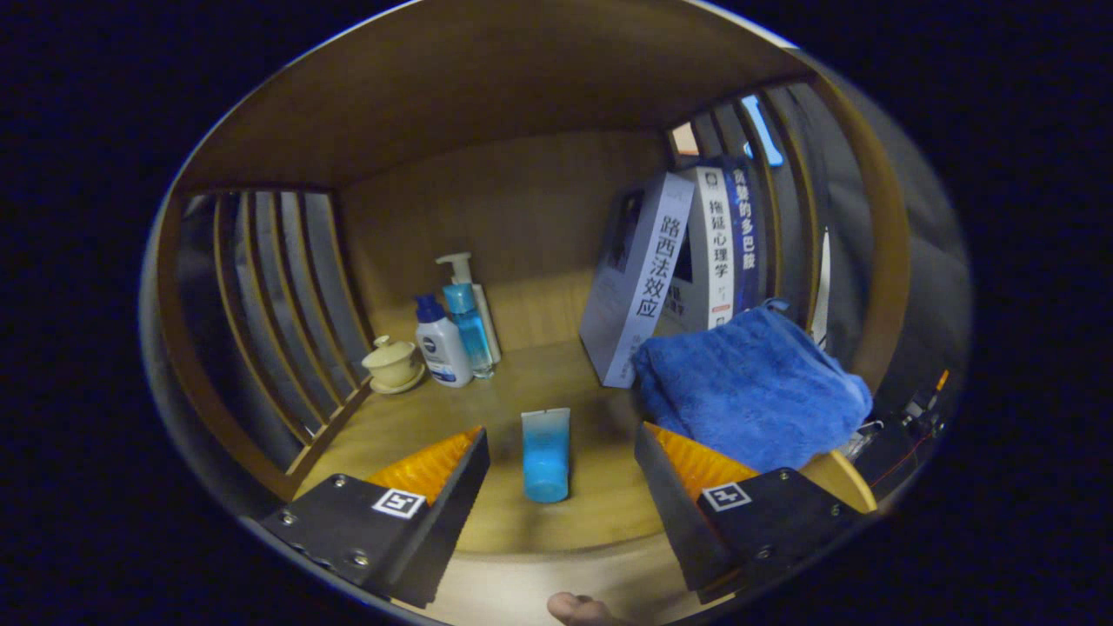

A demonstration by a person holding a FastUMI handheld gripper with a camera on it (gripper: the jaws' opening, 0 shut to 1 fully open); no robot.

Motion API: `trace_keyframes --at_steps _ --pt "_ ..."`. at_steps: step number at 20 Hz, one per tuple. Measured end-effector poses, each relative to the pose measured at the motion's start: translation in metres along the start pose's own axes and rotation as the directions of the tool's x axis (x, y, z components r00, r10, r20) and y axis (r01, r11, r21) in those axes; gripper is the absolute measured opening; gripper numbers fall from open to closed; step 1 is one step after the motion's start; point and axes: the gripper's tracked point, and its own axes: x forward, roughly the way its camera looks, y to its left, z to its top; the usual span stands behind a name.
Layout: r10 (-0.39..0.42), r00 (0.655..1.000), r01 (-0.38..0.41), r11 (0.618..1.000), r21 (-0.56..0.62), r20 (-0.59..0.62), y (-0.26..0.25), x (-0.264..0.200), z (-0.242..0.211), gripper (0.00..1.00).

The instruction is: Pull open the drawer, take out the items inside it, and place them on the countertop above the cabinet.

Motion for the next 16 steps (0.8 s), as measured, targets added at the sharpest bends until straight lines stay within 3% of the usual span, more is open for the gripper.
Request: trace_keyframes --at_steps 9,16 --pt "0.072 0.982 -0.058 0.994 -0.088 0.174 0.0 -0.133 0.019 1.0" --pt "0.09 0.969 -0.063 0.991 -0.12 0.232 -0.009 -0.22 -0.018 1.0"
